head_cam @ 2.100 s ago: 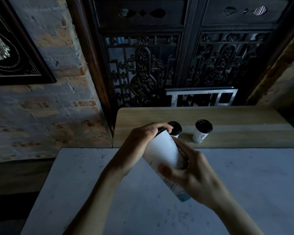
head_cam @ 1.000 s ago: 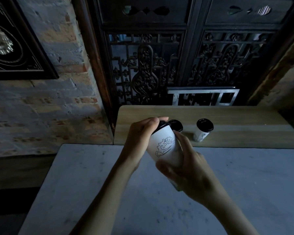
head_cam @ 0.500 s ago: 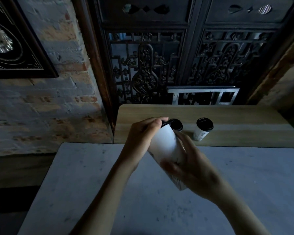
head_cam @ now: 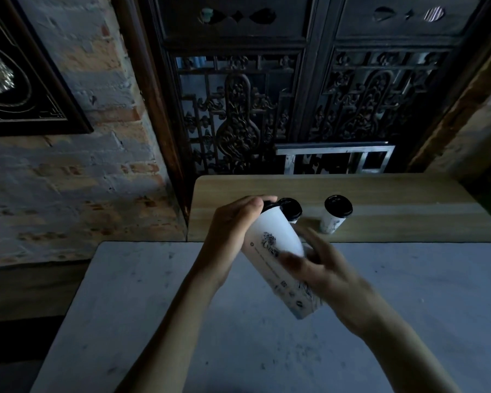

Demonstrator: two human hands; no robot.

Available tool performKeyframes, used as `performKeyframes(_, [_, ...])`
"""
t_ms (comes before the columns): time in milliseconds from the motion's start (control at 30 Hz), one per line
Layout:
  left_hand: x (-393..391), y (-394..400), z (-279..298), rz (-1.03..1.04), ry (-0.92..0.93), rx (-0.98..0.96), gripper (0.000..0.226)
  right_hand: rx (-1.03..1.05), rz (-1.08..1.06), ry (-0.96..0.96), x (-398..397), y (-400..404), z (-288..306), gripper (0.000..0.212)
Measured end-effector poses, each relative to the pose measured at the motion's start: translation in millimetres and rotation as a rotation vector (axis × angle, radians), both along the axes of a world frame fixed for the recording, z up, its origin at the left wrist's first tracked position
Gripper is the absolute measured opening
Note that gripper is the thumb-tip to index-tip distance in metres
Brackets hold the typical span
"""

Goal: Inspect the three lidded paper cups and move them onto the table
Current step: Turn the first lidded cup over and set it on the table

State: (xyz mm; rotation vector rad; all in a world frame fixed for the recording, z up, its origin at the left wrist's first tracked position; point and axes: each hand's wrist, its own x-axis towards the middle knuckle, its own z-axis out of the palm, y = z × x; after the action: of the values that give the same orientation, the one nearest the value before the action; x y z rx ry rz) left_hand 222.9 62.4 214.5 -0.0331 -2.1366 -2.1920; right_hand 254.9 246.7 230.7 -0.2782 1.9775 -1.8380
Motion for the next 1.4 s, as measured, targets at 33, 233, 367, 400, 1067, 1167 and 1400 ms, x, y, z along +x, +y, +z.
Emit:
performKeyframes(33, [0, 1, 0, 0.012, 0.002, -0.016, 0.049, 0.063, -0.003, 0.119, 0, -2, 2, 0.050])
performKeyframes(233, [4, -1, -3, -0.033, -0.005, 0.028, 0.051, -0.029, 0.079, 0.090, -1, -1, 15, 0.044])
performKeyframes(367, [7, 1, -5, -0.038, -0.023, 0.065, 0.045, -0.077, 0.079, -0.024, -2, 6, 17, 0.036])
performKeyframes(400, [7, 3, -6, -0.010, -0.048, 0.075, 0.044, -0.093, 0.059, -0.032, -4, 9, 14, 0.038])
performKeyframes(1067, [25, 40, 3, -0.386, -0.829, 1.125, 0.064, -0.298, -0.041, 0.367, -51, 4, 38, 0.093])
performKeyframes(1167, [26, 44, 2, -0.334, -0.723, 1.098, 0.063, -0.354, -0.075, 0.304, -56, -1, 39, 0.085])
performKeyframes(1400, [35, 57, 9, -0.050, -0.435, 0.830, 0.066, -0.503, -0.376, 0.249, -58, -15, 27, 0.082])
